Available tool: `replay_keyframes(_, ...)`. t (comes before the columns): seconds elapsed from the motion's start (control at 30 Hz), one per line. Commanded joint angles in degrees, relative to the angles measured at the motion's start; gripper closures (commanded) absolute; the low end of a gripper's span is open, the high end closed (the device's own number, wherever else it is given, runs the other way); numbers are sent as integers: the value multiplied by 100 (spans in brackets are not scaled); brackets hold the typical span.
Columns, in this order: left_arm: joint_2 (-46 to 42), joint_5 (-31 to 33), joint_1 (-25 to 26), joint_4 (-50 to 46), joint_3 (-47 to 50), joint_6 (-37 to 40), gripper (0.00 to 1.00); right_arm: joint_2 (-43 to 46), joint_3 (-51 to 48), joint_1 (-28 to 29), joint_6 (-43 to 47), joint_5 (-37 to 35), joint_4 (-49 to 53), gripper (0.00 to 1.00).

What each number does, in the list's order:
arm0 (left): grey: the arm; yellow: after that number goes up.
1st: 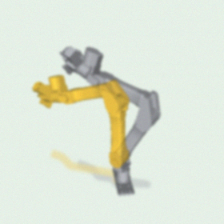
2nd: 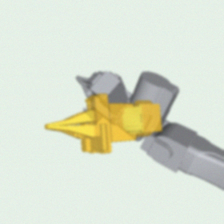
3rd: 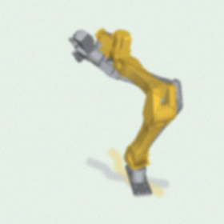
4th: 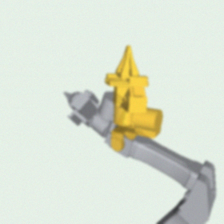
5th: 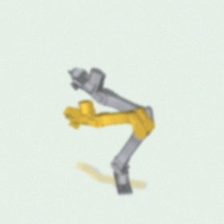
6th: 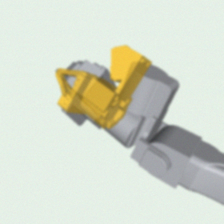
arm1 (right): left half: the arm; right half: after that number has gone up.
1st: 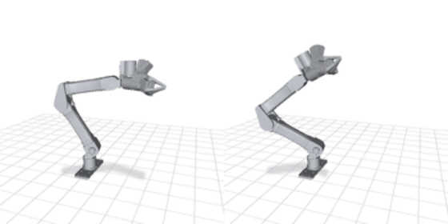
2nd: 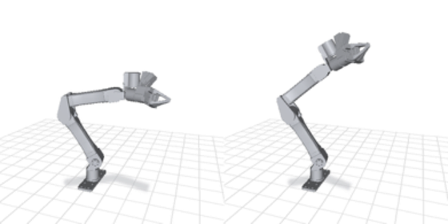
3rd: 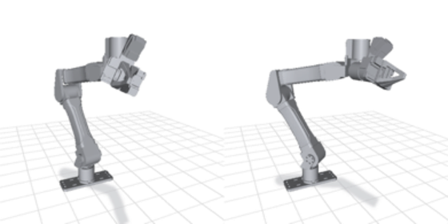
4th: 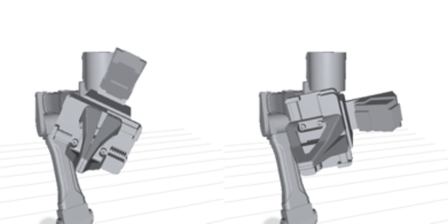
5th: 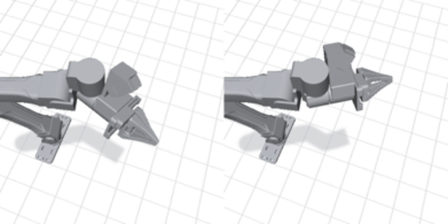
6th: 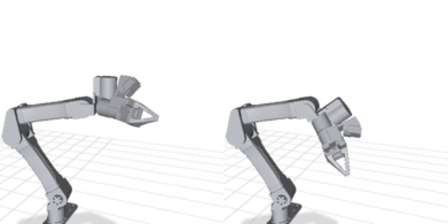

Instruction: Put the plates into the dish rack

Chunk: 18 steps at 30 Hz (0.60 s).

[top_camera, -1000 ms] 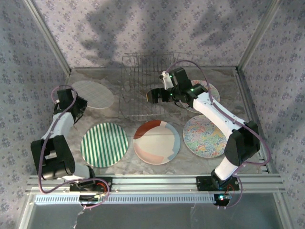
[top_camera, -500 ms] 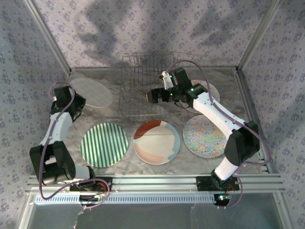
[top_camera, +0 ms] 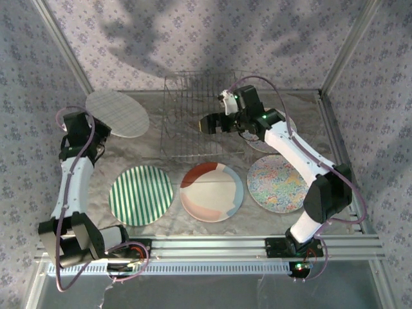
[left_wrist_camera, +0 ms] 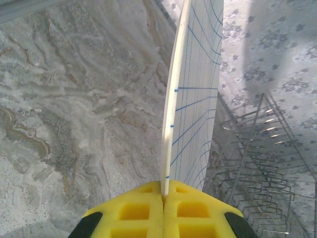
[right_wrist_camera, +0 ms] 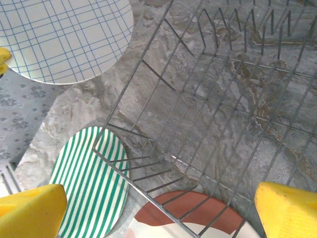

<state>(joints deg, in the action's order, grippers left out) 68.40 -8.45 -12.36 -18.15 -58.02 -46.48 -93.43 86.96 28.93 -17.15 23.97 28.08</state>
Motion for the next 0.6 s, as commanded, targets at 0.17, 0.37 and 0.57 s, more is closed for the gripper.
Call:
replay_keyframes(0.17,-538,-293,6,76,-576,135,100,-113,247,-492,-78,1100,-132,0)
replay_keyframes(0.37,-720,-634,1,90,-734,84,100,-296,391,-774,-278,1720,-179,0)
replay_keyframes(0.57,-715,-1390,11,361,-806,-52,100,-341,397,-1049,-570,2042,-376,1)
